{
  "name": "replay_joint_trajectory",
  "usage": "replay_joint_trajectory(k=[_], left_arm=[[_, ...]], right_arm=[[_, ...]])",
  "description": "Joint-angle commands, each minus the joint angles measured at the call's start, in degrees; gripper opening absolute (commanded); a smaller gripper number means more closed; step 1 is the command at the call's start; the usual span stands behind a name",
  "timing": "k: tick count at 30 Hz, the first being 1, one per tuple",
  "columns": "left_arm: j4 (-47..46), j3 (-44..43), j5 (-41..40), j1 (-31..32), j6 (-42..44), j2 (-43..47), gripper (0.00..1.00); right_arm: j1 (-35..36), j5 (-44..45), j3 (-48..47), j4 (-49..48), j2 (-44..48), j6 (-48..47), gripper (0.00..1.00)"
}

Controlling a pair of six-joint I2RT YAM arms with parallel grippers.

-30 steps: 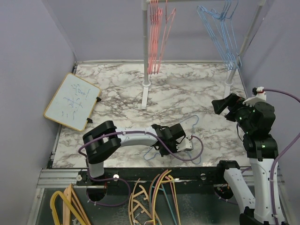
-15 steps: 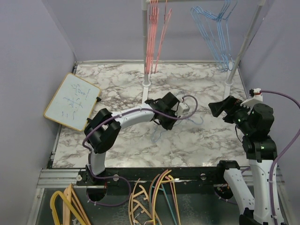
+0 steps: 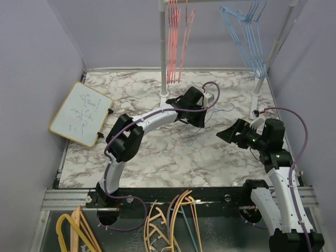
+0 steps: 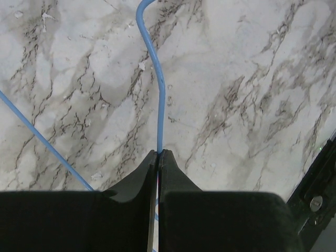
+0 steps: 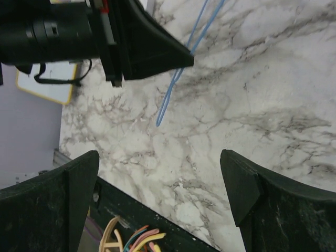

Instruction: Organize the hangers

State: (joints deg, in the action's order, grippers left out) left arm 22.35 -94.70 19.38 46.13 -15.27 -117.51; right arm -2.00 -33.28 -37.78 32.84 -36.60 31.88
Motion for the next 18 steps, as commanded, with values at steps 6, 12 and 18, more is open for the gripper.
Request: replay_joint_trajectory(k=[6,12,18], left_arm=[[-1.21,-10.9,-0.75,-1.6,-8.38,-7.2,0.0],[-3.01,-13.09,-1.19,-1.84,-12.59,-7.18,0.0],[-3.97,-13.44,-1.34,-1.15,-14.23,-6.37,0.0]], right_arm=[[-0.21,-7.44,5.79,-6.94,-1.42,2.99,1.0],[-0.1,-7.2,10.92,-17.95,-5.78,6.72,0.99],[6.35,-1.53,9.17,-27.29,-17.04,7.56,0.99]])
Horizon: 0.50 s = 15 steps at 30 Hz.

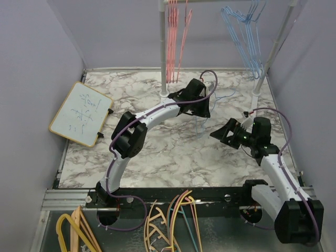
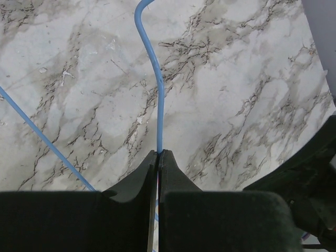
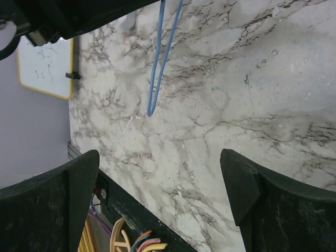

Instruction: Organize the hangers

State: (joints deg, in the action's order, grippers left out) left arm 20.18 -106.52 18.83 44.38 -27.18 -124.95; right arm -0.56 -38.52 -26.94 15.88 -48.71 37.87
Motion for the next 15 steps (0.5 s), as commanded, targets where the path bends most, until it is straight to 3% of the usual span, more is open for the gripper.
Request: replay_joint_trajectory(k=[1,4,8,15], left_arm=[[-1.7,-1.73,-0.63,0.6,-2.54,0.9,0.0],[-1.7,-2.04,-0.33,0.62,-3.21,0.58,0.0],[-2.58,-1.83,0.16,0.71,-4.65,0.81,0.0],[-3.59,-1.65,0.78,1.3,-5.27,1.8,0.0]], right_arm=[[7.11,6.12,-2.96,-10.72,-6.29,1.55,0.99],[11.88,12.45,-6.24,-12.03,-10.14,1.52,0.99],[12.77,17.15,-5.61,-16.67,-13.15,2.91,0.98],[14.43,17.98,-6.44,-22.85,-20.74,5.17,0.96]])
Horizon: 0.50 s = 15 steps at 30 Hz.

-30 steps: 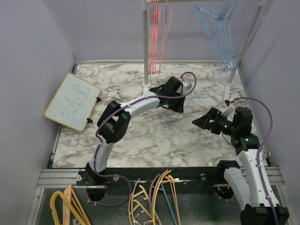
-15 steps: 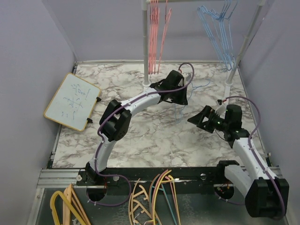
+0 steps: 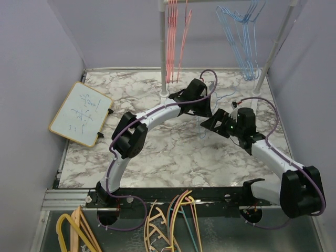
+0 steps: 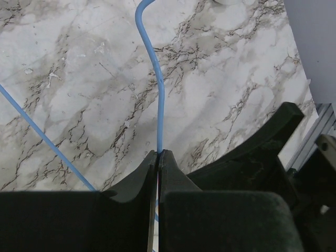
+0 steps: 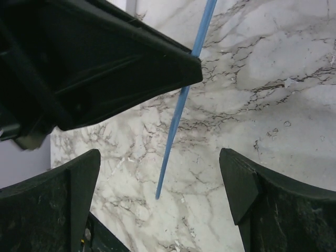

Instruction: Organize the hangers

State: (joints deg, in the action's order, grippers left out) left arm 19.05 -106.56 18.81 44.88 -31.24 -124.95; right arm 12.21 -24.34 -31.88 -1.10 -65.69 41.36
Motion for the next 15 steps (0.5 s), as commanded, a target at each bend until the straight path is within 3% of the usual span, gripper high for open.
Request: replay_joint_trajectory(k=[1,9,13,15], left_arm=[[-2.52,-1.77,1.12,0.74,-1.45,1.73,0.0],[-2.27,-1.54,1.94,0.79,-2.76,2.27,0.0],[-2.8,-0.4,1.75,0.75,-3.08,3.3,0.0],[-2.9,0.06,1.55,0.77,-3.1,3.83,0.0]], right_arm=[[2.16,4.38,-1.58,-6.53,-4.69,1.7,0.95],[3.44,6.7,-2.53,-11.78,-11.47,1.64,0.83],[3.52,5.86,-3.28,-14.23,-13.79,1.6,0.51],[3.61,5.7,-3.43,-14.95,-15.03,1.68,0.4]])
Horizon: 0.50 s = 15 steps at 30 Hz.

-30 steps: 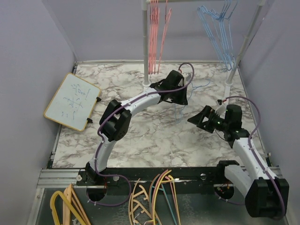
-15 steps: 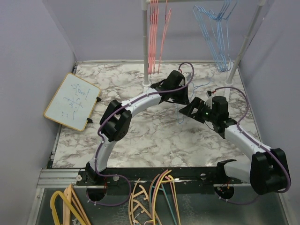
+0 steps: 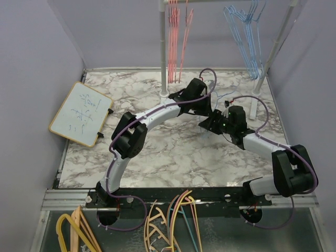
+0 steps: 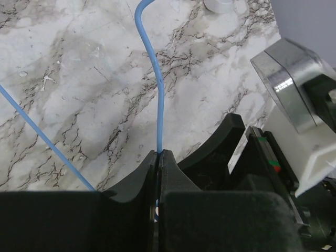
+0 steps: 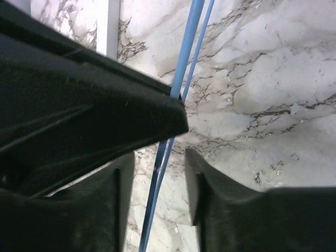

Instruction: Organize the hangers

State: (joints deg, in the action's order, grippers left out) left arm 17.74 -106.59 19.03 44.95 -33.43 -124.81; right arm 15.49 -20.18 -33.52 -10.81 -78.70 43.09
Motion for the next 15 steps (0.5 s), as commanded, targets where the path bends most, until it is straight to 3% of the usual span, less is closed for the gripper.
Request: replay_joint_trajectory(k=[1,4,7,8,13,14,15], left_arm=[[-1.79,0.22,1.4,0.72,-1.04,3.9,0.0],[-1.75,0.34,1.2,0.7,-1.11,4.44,0.0],[-1.52,0.53,0.04,0.75,-0.45,5.03,0.0],[-1.54,0.65,-0.27,0.75,-0.15,5.21,0.0],[-1.76,2.06,-2.66,0.68,3.17,6.25,0.0],[-1.63,2.3,-3.2,0.72,4.42,6.44,0.05],[-1.49,2.6,-3.79,0.72,5.61,6.77,0.16]], right_arm=[[0.33,1.22,-1.83,-5.65,-2.76,0.04,0.39],[0.57,0.44,-1.73,-7.05,-4.52,0.66,0.26],[0.76,0.41,-1.62,-7.32,-5.07,0.9,0.04],[0.82,0.55,-1.64,-6.93,-4.9,0.8,0.02],[1.02,2.21,-0.86,-1.48,-0.66,-1.17,0.01],[1.04,2.73,-0.53,0.03,0.76,-2.15,0.01],[1.04,3.24,-0.17,1.53,2.2,-3.07,0.01]])
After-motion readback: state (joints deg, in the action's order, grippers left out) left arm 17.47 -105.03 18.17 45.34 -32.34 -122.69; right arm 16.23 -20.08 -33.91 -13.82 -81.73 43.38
